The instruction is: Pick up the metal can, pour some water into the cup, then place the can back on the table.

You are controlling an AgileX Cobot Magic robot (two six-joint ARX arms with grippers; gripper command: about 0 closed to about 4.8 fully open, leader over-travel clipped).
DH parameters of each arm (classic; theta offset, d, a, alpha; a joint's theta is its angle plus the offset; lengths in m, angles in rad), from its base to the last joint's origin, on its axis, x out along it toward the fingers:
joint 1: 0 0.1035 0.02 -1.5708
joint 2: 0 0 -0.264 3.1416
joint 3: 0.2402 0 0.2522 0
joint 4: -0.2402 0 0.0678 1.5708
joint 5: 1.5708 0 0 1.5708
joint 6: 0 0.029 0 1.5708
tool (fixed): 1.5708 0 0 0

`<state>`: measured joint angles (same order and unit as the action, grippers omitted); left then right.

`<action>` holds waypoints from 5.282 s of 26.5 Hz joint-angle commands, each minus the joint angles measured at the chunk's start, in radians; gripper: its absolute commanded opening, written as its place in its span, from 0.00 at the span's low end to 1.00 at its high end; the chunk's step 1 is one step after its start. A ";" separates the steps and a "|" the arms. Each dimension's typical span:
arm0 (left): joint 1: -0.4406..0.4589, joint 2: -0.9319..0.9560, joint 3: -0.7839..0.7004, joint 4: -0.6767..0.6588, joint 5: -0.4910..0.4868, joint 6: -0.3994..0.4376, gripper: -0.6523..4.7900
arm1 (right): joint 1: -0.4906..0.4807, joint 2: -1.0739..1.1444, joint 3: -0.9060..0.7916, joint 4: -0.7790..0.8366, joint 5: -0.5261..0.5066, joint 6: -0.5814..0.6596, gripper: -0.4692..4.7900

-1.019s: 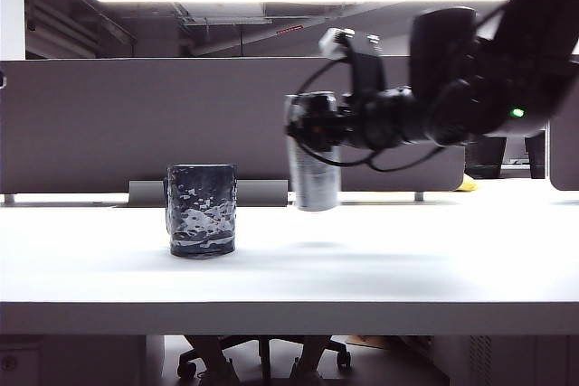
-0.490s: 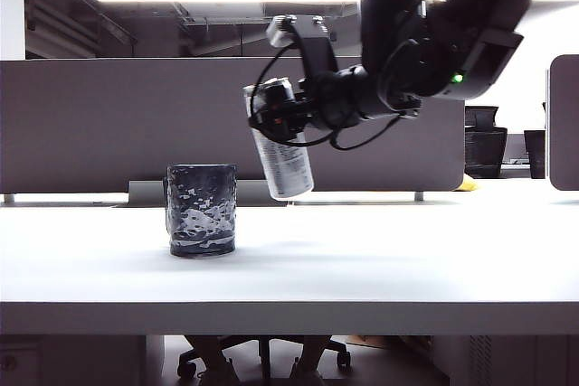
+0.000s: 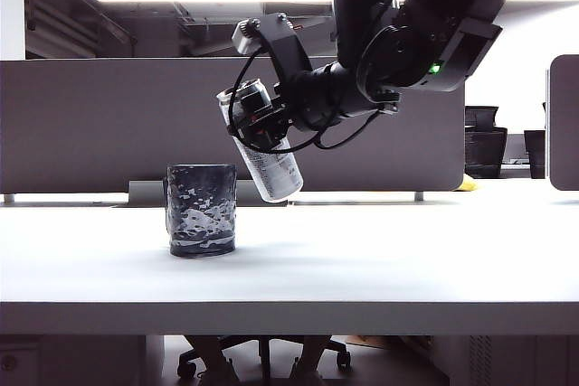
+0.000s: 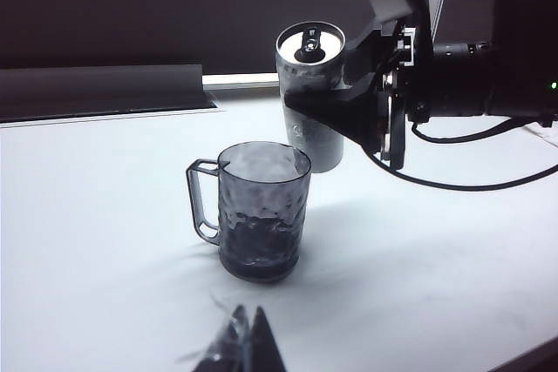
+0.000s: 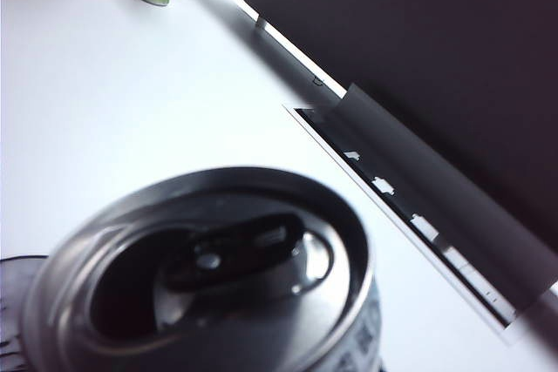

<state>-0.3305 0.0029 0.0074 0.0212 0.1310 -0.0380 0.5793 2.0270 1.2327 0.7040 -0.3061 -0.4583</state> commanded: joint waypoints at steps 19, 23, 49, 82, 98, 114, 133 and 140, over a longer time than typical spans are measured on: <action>0.002 0.001 0.001 0.010 0.004 0.001 0.11 | 0.047 -0.012 0.012 0.033 0.109 -0.296 0.54; 0.002 0.001 0.001 0.010 0.004 0.001 0.11 | 0.048 -0.012 0.012 0.033 0.111 -0.340 0.54; 0.002 0.001 0.001 0.010 0.004 0.001 0.11 | 0.053 -0.012 0.013 0.033 0.128 -0.574 0.54; 0.002 0.001 0.001 0.010 0.004 0.001 0.11 | 0.064 -0.011 0.026 0.031 0.124 -0.752 0.55; 0.002 0.001 0.001 0.010 0.004 0.001 0.11 | 0.064 -0.011 0.026 0.031 0.133 -0.760 0.55; 0.002 0.001 0.001 0.010 0.004 0.001 0.11 | 0.063 -0.010 0.026 0.025 0.152 -0.781 0.55; 0.002 0.001 0.001 0.010 0.004 0.001 0.11 | 0.063 -0.010 0.026 0.021 0.200 -0.830 0.55; 0.002 0.001 0.001 0.010 0.004 0.001 0.11 | 0.063 -0.010 0.026 0.021 0.200 -0.830 0.55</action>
<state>-0.3309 0.0029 0.0074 0.0216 0.1310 -0.0380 0.6411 2.0270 1.2495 0.6815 -0.1081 -1.2808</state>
